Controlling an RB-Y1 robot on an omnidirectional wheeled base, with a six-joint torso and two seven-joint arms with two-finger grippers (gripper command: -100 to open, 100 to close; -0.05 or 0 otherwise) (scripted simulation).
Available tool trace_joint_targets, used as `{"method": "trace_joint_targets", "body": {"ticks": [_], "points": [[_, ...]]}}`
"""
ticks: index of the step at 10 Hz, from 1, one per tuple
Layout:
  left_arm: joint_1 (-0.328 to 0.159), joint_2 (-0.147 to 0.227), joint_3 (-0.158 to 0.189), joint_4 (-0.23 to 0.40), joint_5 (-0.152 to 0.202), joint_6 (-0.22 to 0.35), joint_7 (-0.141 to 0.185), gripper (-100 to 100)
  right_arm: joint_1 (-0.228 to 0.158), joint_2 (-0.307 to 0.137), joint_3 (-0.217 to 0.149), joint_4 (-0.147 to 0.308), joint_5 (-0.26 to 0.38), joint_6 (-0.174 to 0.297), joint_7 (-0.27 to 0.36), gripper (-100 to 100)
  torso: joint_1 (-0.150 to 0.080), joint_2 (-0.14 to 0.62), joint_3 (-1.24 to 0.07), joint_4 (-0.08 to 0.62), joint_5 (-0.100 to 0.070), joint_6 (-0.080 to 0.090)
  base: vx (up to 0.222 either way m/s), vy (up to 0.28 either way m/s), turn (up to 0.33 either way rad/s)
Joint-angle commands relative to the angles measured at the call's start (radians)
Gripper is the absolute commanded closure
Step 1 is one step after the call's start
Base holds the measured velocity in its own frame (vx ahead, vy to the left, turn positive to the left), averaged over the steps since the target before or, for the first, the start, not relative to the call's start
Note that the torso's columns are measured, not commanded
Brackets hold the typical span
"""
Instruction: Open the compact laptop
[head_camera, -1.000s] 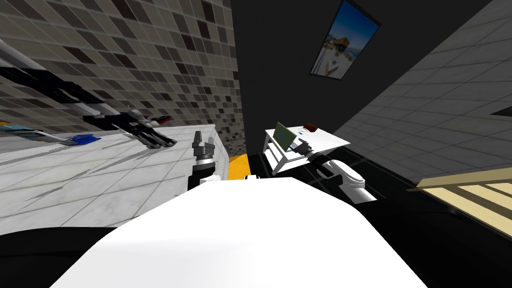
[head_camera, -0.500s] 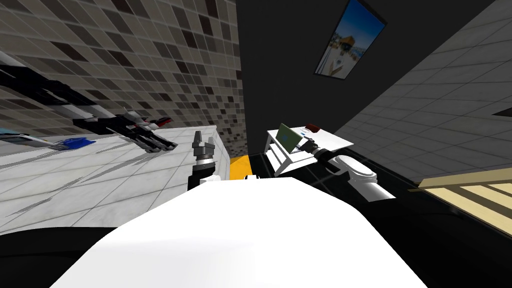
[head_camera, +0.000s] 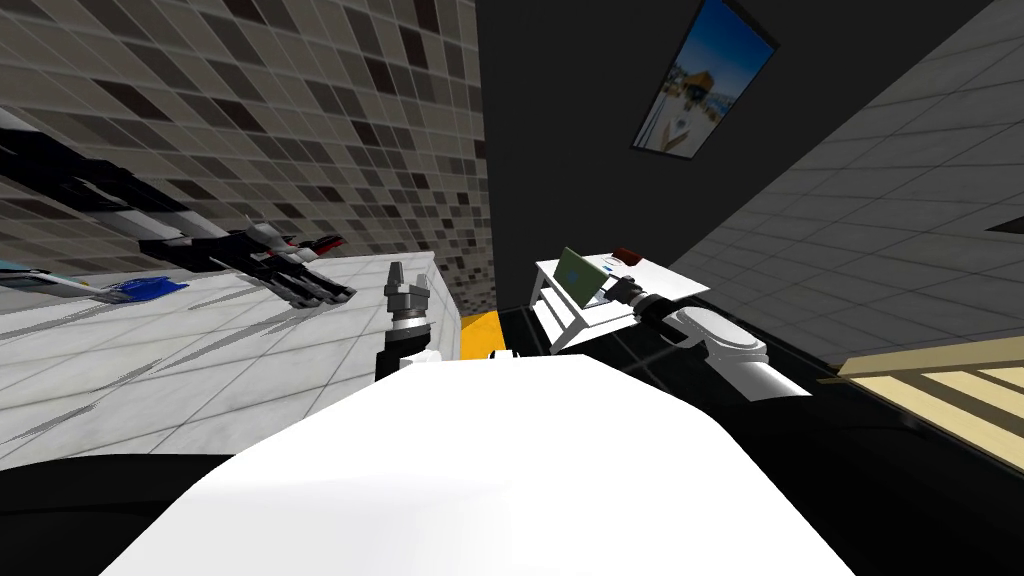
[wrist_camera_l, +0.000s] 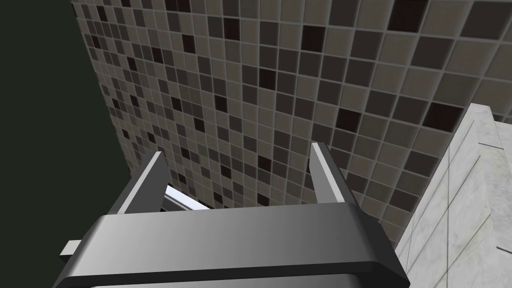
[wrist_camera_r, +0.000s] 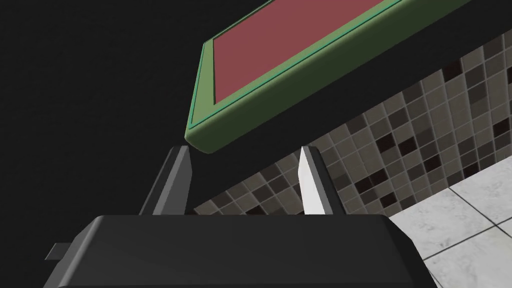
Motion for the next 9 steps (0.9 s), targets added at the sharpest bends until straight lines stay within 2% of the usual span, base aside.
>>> {"method": "trace_joint_targets", "body": {"ticks": [1,9], "points": [[0.000,0.000,0.000,0.000,0.000,0.000,0.000,0,-0.005,-0.012,0.006,0.020,-0.036,-0.015,-0.051,100,-0.005,-0.003,-0.001,-0.005,-0.006,-0.001,-0.004,-0.084,0.058],[0.000,0.000,0.000,0.000,0.000,0.000,0.000,0,-0.024,-0.058,0.028,0.101,-0.179,-0.074,-0.253,100,-0.011,-0.007,-0.004,-0.005,-0.006,0.003,-0.007,-0.094,0.046]]}}
